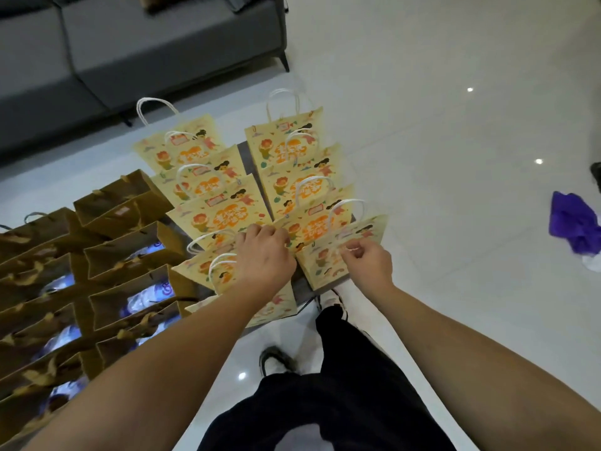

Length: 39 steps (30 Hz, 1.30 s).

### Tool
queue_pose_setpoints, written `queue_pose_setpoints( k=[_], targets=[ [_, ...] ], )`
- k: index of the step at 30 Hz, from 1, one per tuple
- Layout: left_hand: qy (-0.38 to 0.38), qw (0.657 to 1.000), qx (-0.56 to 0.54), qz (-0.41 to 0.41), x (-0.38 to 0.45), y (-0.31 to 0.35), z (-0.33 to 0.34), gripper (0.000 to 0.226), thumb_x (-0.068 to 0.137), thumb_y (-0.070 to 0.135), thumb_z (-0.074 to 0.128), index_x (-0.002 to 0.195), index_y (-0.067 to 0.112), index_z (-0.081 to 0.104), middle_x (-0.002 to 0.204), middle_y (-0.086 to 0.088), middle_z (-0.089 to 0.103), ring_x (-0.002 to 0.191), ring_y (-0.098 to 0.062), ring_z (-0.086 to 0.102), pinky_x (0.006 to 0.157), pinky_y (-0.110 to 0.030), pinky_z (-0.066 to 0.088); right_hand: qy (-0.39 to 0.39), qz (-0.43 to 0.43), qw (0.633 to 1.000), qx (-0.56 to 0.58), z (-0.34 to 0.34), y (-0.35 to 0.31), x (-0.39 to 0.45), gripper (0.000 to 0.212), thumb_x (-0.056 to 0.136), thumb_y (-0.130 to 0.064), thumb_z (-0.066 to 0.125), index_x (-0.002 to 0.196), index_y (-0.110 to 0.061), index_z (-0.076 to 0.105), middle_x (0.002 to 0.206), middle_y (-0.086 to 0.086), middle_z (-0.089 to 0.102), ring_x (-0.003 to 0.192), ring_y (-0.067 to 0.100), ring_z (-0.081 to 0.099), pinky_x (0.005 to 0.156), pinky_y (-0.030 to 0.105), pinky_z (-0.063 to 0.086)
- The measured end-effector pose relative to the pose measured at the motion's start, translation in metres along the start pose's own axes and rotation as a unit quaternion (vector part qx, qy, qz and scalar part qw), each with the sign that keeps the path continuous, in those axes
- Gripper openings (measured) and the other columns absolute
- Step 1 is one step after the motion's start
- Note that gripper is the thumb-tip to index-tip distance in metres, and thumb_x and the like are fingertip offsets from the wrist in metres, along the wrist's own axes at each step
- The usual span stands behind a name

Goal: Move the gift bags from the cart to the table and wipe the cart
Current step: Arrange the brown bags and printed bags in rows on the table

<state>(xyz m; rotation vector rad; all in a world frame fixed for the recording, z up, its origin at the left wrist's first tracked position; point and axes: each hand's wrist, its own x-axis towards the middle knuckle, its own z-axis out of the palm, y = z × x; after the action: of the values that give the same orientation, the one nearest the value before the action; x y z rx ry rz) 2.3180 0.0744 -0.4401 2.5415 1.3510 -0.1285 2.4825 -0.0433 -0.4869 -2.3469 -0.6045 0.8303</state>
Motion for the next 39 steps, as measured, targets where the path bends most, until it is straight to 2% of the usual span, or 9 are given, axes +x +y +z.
queue_pose_setpoints(
  k=[7, 10, 12, 14, 15, 17, 24, 33, 39],
  targets=[
    [0.007, 0.998, -0.062, -0.023, 0.023, 0.020, 0.004, 0.035, 0.094, 0.021, 0.049, 0.124, 0.020, 0.067, 0.120, -0.005, 0.068, 0.112, -0.029, 0.052, 0.088, -0.040, 0.044, 0.049, 0.000, 0.998, 0.027, -0.019, -0.007, 0.022, 0.037, 0.093, -0.015, 0.056, 0.129, -0.018, 0.063, 0.074, -0.001, 0.064, 0.070, 0.015, 0.058, 0.062, 0.027, 0.039],
    [0.022, 0.996, -0.073, -0.041, 0.034, 0.024, 0.005, 0.034, 0.094, 0.021, 0.052, 0.125, 0.019, 0.066, 0.124, -0.006, 0.066, 0.116, -0.029, 0.051, 0.092, -0.041, 0.045, 0.047, -0.004, 0.997, 0.057, -0.026, -0.012, 0.033, 0.045, 0.093, -0.011, 0.052, 0.135, -0.022, 0.063, 0.072, -0.004, 0.063, 0.067, 0.011, 0.057, 0.059, 0.020, 0.041],
    [0.032, 0.995, -0.080, -0.046, 0.042, 0.026, 0.006, 0.036, 0.094, 0.020, 0.052, 0.127, 0.017, 0.065, 0.125, -0.007, 0.066, 0.117, -0.030, 0.052, 0.095, -0.042, 0.045, 0.067, -0.008, 0.995, 0.069, -0.032, -0.017, 0.043, 0.041, 0.094, -0.011, 0.052, 0.132, -0.020, 0.066, 0.079, -0.004, 0.067, 0.070, 0.008, 0.057, 0.060, 0.011, 0.040],
    [0.037, 0.994, -0.087, -0.052, 0.051, 0.027, 0.005, 0.038, 0.093, 0.019, 0.052, 0.129, 0.017, 0.064, 0.126, -0.008, 0.066, 0.117, -0.031, 0.053, 0.097, -0.042, 0.045, 0.088, -0.017, 0.993, 0.081, -0.039, -0.024, 0.053, 0.034, 0.096, -0.012, 0.055, 0.127, -0.017, 0.068, 0.073, -0.009, 0.063, 0.069, 0.003, 0.057, 0.063, 0.002, 0.040],
    [0.040, 0.994, -0.090, -0.056, 0.055, 0.028, 0.003, 0.039, 0.093, 0.018, 0.051, 0.129, 0.017, 0.064, 0.127, -0.008, 0.066, 0.118, -0.032, 0.053, 0.098, -0.042, 0.044, 0.093, -0.024, 0.991, 0.089, -0.042, -0.028, 0.059, 0.032, 0.096, -0.013, 0.056, 0.125, -0.016, 0.070, 0.071, -0.011, 0.062, 0.069, 0.004, 0.059, 0.069, 0.006, 0.046],
    [0.047, 0.993, -0.087, -0.066, 0.065, 0.030, -0.001, 0.038, 0.092, 0.016, 0.051, 0.127, 0.017, 0.065, 0.126, -0.007, 0.066, 0.118, -0.031, 0.052, 0.099, -0.042, 0.043, 0.098, -0.037, 0.989, 0.103, -0.047, -0.037, 0.073, 0.028, 0.096, -0.015, 0.057, 0.120, -0.016, 0.072, 0.071, -0.012, 0.062, 0.070, 0.010, 0.062, 0.077, 0.027, 0.056],
    [0.055, 0.989, -0.094, -0.099, 0.094, 0.030, -0.009, 0.029, 0.092, 0.015, 0.051, 0.115, 0.018, 0.068, 0.118, -0.006, 0.068, 0.112, -0.028, 0.054, 0.093, -0.041, 0.046, 0.072, -0.060, 0.992, 0.079, -0.047, -0.061, 0.117, 0.024, 0.098, -0.019, 0.060, 0.118, -0.015, 0.072, 0.077, -0.013, 0.062, 0.071, -0.002, 0.056, 0.061, -0.001, 0.034],
    [0.051, 0.981, -0.144, -0.117, 0.125, 0.029, -0.015, 0.021, 0.091, 0.009, 0.051, 0.095, 0.014, 0.071, 0.102, -0.006, 0.069, 0.100, -0.028, 0.053, 0.083, -0.038, 0.044, 0.037, -0.082, 0.994, 0.055, -0.038, -0.087, 0.161, 0.022, 0.097, -0.020, 0.062, 0.115, -0.016, 0.074, 0.085, -0.008, 0.065, 0.071, 0.003, 0.056, 0.060, -0.004, 0.032],
    [0.062, 0.974, -0.173, -0.131, 0.143, 0.023, -0.013, 0.019, 0.088, 0.011, 0.050, 0.082, 0.015, 0.068, 0.088, -0.004, 0.067, 0.090, -0.028, 0.057, 0.069, -0.034, 0.041, 0.001, -0.091, 0.994, 0.060, -0.034, -0.114, 0.184, 0.014, 0.097, -0.020, 0.062, 0.107, -0.019, 0.072, 0.075, -0.016, 0.063, 0.067, -0.014, 0.058, 0.061, -0.001, 0.036]
  ],
)
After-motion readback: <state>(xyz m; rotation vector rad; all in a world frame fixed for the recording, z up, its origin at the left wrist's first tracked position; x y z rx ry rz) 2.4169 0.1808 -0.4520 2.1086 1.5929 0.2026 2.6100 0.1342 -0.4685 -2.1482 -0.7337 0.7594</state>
